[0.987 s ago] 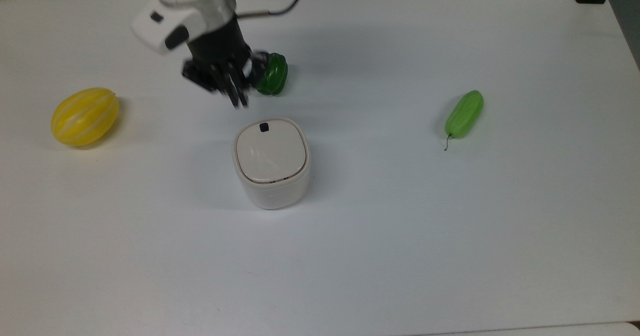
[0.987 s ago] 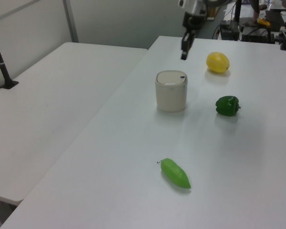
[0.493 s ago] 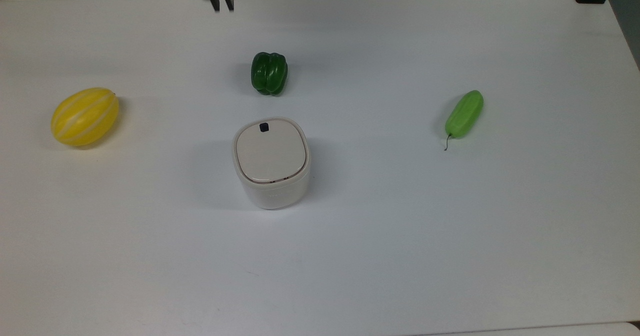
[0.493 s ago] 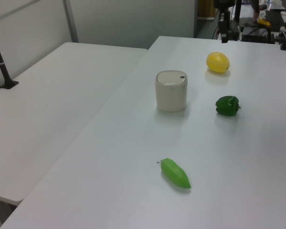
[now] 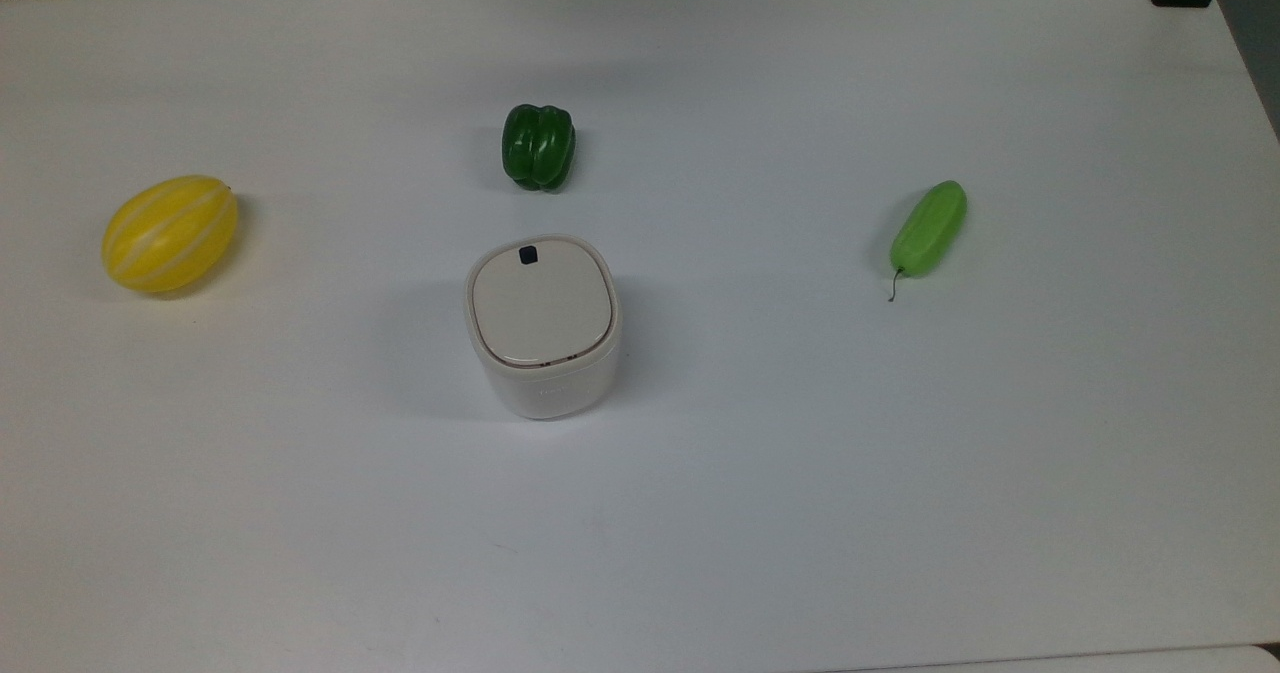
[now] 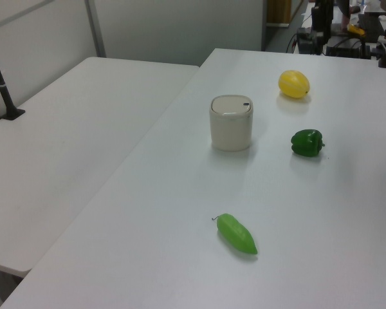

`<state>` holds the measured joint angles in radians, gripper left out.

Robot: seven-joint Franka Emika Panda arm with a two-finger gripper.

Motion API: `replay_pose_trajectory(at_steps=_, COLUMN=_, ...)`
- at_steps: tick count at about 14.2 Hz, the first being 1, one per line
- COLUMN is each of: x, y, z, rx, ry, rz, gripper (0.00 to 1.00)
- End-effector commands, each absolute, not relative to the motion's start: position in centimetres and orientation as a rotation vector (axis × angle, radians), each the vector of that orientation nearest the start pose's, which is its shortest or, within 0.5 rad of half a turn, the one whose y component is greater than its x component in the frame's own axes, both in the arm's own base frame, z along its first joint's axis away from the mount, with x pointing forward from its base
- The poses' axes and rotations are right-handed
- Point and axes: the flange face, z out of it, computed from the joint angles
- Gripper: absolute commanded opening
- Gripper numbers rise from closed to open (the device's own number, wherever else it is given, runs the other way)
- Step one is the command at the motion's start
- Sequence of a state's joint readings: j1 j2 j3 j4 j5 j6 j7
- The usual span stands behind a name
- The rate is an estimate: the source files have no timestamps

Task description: Close garbage bin

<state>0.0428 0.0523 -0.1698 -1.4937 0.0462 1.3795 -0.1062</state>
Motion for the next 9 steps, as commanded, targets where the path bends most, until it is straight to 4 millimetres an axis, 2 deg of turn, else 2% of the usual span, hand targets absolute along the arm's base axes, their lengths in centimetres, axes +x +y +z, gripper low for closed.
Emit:
replay_pose_trajectory(at_steps=1, x=53.4, y=-7.9, z=63.6, rx=-3.087, ry=0.1, rz=0.184, gripper=1.0)
replay_pose_trajectory(at_steps=4, x=53.4, y=-10.3, z=64.9, rx=-3.073, ry=0.173, rz=0.127, gripper=1.0)
replay_pose_trajectory(at_steps=9, x=53.3, y=-10.3, z=65.0, rx=-3.067, ry=0.176, rz=0.127, gripper=1.0)
